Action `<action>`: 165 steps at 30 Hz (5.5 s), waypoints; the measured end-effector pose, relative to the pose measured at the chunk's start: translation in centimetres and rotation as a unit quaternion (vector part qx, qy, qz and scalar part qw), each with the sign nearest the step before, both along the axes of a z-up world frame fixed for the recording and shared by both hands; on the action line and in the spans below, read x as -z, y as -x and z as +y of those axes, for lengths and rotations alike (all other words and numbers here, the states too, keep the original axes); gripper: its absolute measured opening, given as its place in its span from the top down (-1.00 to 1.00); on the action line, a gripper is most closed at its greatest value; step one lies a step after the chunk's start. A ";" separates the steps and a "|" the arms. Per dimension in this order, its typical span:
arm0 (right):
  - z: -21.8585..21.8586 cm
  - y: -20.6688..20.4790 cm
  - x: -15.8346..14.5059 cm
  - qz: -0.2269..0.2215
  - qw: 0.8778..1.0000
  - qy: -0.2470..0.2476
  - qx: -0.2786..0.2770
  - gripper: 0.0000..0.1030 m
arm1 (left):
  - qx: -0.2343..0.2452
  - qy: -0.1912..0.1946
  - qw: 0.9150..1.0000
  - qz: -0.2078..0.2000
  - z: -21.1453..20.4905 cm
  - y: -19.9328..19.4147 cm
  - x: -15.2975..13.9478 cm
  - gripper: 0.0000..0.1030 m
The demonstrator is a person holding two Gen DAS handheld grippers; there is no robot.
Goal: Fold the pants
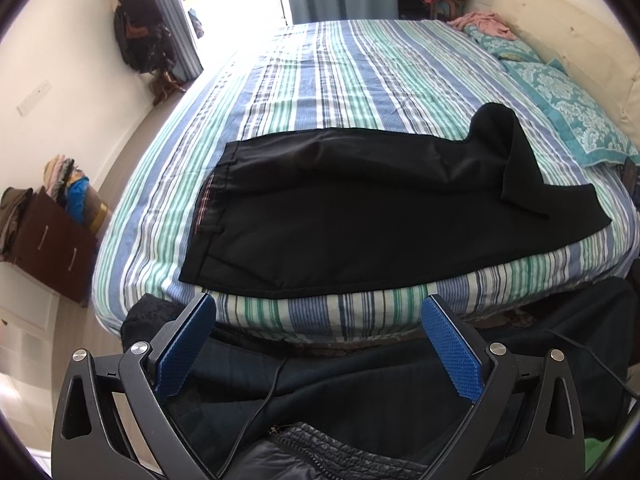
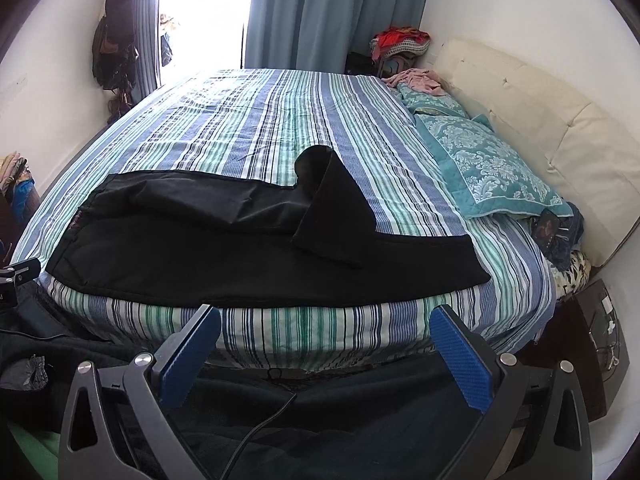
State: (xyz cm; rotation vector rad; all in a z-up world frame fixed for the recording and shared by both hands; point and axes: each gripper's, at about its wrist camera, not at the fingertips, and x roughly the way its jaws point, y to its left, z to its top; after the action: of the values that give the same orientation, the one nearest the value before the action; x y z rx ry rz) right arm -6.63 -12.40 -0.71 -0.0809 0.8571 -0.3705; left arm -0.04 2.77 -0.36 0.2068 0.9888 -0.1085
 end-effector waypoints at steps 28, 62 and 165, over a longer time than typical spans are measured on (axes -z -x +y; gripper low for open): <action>1.0 -1.9 1.7 -0.051 0.993 0.042 -0.099 -1.00 | 0.009 0.004 1.000 -0.029 -0.2 -1.0 -0.2 -0.99; -28.1 -18.7 3.6 -0.043 0.997 0.013 0.069 0.75 | 0.022 -0.040 0.998 0.035 -3.2 -5.4 4.1 -0.99; -27.6 -52.5 19.3 0.066 0.908 -0.400 -0.107 -0.80 | -0.177 -0.083 0.980 -0.032 7.1 -38.6 15.8 -0.71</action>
State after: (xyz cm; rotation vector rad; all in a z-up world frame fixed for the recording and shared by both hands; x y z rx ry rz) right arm 45.83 -40.01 -20.01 0.5653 1.0672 0.2159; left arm 38.52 9.85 -16.15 0.1823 0.9571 0.3057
